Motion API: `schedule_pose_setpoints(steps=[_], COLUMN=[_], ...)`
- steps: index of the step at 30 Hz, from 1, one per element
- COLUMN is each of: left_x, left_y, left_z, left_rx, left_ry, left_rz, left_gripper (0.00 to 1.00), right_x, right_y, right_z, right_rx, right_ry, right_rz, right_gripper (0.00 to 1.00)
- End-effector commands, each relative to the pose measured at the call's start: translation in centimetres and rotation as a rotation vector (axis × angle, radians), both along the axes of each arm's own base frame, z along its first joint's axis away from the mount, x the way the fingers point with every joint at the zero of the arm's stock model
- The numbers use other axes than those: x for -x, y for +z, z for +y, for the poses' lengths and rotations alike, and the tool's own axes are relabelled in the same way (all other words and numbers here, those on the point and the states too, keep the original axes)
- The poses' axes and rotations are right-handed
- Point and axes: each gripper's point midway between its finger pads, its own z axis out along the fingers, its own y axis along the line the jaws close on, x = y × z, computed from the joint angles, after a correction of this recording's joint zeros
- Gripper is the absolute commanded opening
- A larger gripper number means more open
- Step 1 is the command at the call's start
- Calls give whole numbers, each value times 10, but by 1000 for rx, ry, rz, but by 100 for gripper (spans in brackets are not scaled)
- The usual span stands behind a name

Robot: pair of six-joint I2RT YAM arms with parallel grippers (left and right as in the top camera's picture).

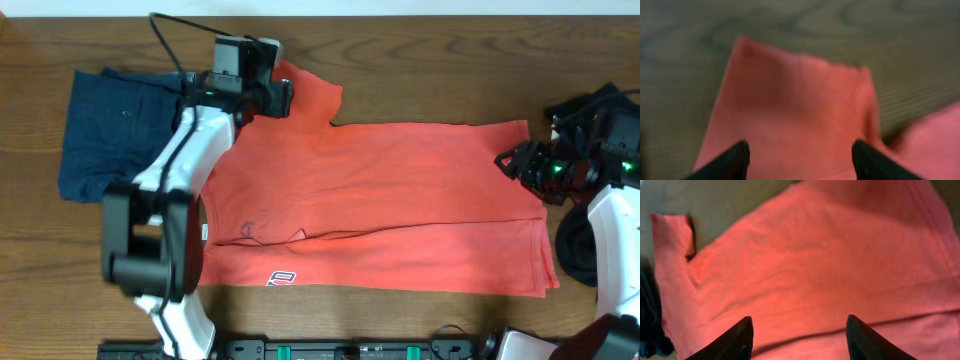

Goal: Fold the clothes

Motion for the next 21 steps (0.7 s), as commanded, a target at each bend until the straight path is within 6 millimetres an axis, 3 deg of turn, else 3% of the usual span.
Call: schedule_pose_setpoints(steps=[1, 9, 21], left_x=[-28, -64, -62], left_y=[-19, -65, -111], left_z=[8, 17, 24], left_rx=[-66, -109, -133], left_ry=[32, 94, 107], left_rz=[-72, -175, -124], left_gripper=[67, 68, 67], right_x=[-2, 3, 15], right_y=[1, -2, -8], right_z=[1, 0, -5], right_rx=[8, 17, 47], right_ry=[8, 2, -14], right_rz=[10, 37, 97], right_gripper=[57, 55, 47])
